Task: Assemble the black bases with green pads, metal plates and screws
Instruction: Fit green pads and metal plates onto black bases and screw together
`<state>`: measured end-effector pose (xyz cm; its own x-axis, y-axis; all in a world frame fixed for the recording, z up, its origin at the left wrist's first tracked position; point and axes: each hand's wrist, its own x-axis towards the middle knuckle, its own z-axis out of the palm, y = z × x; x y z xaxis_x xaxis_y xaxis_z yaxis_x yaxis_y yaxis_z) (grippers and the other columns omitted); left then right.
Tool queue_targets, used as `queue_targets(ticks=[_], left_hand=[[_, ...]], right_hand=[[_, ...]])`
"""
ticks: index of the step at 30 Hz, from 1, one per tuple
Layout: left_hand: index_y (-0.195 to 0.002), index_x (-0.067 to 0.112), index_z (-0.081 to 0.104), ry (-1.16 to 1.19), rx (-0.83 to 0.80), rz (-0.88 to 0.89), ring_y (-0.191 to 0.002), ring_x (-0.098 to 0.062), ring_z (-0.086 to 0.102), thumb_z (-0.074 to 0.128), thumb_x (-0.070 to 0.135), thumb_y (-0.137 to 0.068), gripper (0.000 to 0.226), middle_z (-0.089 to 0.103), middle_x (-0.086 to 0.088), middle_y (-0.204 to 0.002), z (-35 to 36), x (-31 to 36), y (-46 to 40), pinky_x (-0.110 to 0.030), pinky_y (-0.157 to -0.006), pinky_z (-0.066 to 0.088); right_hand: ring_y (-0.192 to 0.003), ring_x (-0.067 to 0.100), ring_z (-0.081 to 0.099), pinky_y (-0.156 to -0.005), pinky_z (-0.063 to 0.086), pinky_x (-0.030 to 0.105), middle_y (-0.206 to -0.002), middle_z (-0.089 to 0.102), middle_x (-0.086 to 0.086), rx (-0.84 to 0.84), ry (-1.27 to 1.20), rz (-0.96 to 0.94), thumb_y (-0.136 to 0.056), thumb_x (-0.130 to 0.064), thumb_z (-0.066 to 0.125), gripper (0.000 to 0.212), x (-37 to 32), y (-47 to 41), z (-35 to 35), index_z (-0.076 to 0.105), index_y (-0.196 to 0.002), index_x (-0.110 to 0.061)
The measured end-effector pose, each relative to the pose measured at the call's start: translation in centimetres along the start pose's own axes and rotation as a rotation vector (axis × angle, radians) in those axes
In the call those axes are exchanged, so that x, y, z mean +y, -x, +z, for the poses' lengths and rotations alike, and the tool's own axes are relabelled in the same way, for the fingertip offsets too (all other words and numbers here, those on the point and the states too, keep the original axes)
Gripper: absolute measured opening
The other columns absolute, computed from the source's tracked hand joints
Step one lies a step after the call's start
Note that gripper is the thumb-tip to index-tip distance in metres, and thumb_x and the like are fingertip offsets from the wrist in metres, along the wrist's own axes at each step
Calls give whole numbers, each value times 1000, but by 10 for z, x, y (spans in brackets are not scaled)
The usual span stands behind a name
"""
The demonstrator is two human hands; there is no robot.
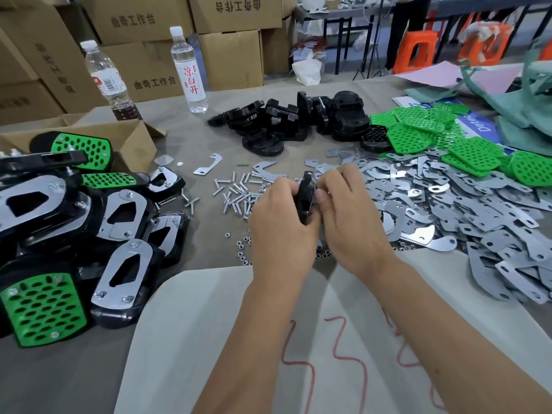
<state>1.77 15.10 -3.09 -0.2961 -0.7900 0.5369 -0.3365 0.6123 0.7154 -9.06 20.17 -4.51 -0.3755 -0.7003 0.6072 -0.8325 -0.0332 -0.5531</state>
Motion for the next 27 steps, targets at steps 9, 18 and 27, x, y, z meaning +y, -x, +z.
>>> queue_targets(ticks=[9,18,27], left_hand=[[-91,13,58,-18,48,53,-78,-21,55,79,20,-84,23,65,3,-87,3,1,2,-32,-69,40],[-92,14,59,-7,57,25,-78,-20,55,78,25,-88,23,63,5,-86,5,0,3,-34,-71,42],[-94,11,58,-32,75,93,-77,-22,54,77,22,-89,23,64,0,-88,8,-1,5,-36,-70,42]], right_hand=[[-87,-1,42,-80,35,11,-92,40,-3,71,-179,177,-110,-16,46,30,-10,0,-1,48,-79,-16],[-92,-3,45,-81,37,9,-106,47,5,-1,-163,85,-106,-4,46,10,-11,2,-6,50,-100,-12],[-93,5,46,-78,42,23,-108,46,7,49,-122,57,-102,1,50,8,-8,3,-4,55,-100,-6]])
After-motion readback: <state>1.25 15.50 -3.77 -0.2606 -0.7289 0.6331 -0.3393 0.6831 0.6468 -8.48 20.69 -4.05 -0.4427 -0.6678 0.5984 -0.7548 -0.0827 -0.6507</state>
